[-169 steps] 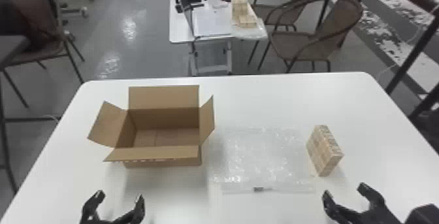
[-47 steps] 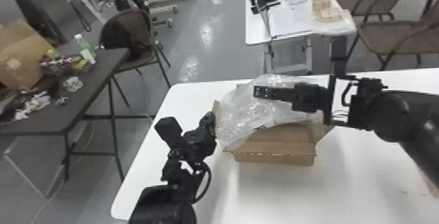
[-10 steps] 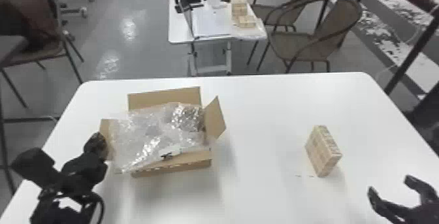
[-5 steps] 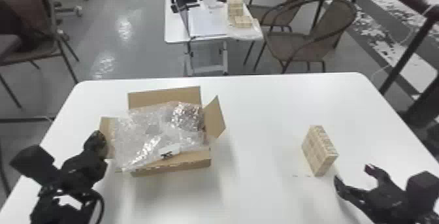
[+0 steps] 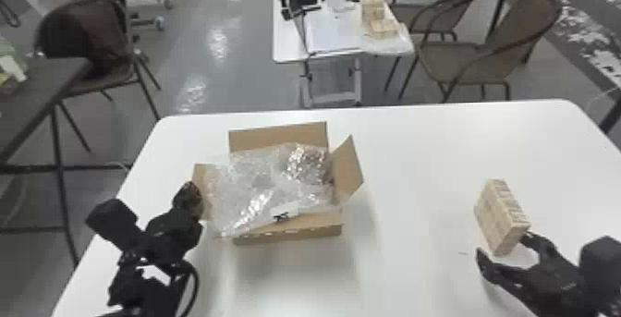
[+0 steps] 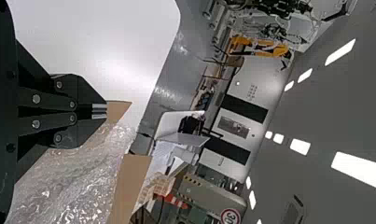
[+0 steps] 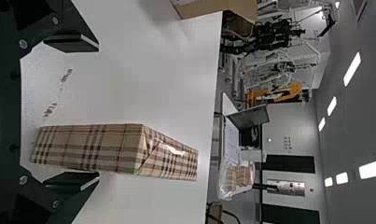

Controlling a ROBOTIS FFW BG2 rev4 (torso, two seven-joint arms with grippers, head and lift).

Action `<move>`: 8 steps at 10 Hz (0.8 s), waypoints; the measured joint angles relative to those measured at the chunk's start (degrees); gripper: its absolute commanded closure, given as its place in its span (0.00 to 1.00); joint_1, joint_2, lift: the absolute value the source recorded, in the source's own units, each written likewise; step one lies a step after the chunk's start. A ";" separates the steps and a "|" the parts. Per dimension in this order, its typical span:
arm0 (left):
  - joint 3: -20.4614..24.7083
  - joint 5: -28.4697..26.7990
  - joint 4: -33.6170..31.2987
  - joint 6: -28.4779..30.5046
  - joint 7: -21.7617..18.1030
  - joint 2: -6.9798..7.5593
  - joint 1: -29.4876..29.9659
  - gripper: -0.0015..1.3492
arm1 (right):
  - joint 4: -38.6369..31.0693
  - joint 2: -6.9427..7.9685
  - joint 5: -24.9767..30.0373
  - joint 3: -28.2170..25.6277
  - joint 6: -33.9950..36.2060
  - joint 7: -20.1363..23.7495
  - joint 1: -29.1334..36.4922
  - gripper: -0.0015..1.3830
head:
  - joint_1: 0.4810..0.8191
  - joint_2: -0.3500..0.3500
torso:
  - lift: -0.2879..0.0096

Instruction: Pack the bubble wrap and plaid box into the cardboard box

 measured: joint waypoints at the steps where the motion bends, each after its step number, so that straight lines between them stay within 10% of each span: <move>1: 0.08 0.06 0.00 -0.04 -0.02 -0.05 0.06 0.90 | -0.74 0.00 -0.15 -0.02 -0.17 -1.27 0.21 0.22 | 0.63 0.68 | 0.67; 5: 0.22 0.19 0.00 0.00 -0.10 -0.21 0.22 0.90 | -1.05 0.00 0.07 -0.07 -0.56 -6.93 -0.05 0.23 | 0.63 0.64 | 0.67; 8: 0.24 0.34 0.07 -0.07 -0.23 -0.26 0.35 0.90 | 1.38 0.00 -0.03 -0.08 -1.57 -9.23 -1.69 0.56 | 0.63 0.63 | 0.67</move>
